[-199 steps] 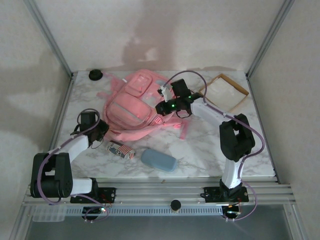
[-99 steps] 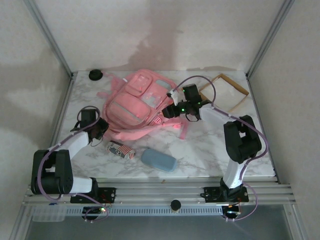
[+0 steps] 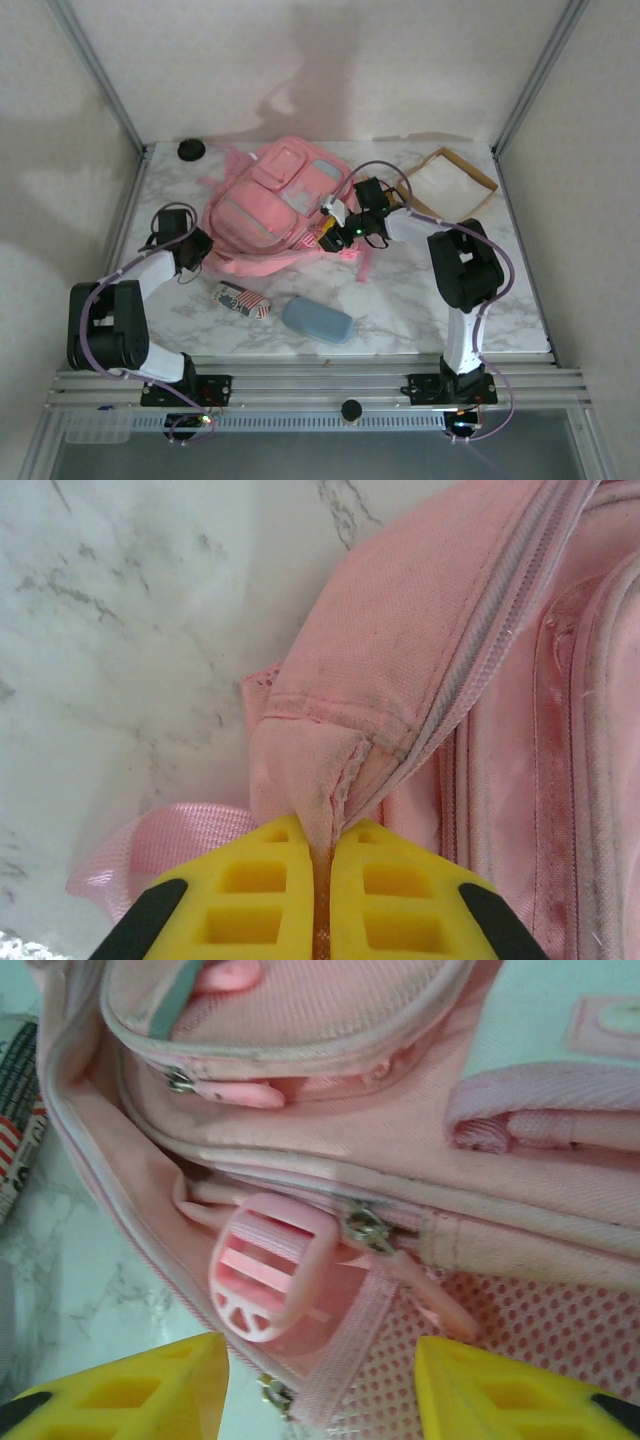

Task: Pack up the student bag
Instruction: Unzip the student bag at the center of the table.

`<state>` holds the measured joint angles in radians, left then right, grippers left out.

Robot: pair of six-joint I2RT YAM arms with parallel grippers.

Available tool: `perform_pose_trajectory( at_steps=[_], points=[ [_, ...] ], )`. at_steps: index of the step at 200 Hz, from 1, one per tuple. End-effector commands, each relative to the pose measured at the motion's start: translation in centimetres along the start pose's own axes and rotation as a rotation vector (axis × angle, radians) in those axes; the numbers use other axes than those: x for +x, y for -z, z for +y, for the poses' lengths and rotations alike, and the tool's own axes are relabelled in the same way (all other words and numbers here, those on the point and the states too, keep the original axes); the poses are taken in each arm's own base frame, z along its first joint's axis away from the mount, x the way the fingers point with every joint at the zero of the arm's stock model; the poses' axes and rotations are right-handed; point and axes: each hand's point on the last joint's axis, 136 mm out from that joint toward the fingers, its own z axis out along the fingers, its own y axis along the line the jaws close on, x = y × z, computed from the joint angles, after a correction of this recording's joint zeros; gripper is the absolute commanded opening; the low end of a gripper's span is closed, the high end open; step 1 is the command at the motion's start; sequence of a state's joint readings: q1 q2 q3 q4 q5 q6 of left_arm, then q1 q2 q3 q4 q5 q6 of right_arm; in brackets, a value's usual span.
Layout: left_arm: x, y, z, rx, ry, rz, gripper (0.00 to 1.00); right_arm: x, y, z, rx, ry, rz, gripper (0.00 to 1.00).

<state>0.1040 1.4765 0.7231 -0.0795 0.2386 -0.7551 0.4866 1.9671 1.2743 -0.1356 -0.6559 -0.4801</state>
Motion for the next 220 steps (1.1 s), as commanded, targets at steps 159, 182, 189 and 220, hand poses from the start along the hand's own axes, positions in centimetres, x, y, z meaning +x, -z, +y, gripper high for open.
perform_pose_trajectory(
  at_steps=[159, 182, 189, 220],
  points=[
    [-3.1, 4.0, -11.5, 0.102, -0.171, -0.088, 0.63, -9.2, 6.6, 2.4, -0.104, -0.43, -0.285, 0.5],
    [4.4, 4.6, -14.6, 0.145, -0.196, 0.038, 0.65, -9.8, 8.9, -0.6, -0.006, -0.647, -0.334, 0.59],
    [6.3, 4.9, -15.2, 0.154, -0.188, 0.066, 0.64, -10.0, 9.1, -1.3, 0.018, -0.688, -0.329, 0.6],
    [13.3, 5.5, -18.3, 0.196, -0.199, 0.105, 0.63, -7.8, 9.2, -6.3, 0.199, -0.97, -0.271, 0.57]
  ],
)
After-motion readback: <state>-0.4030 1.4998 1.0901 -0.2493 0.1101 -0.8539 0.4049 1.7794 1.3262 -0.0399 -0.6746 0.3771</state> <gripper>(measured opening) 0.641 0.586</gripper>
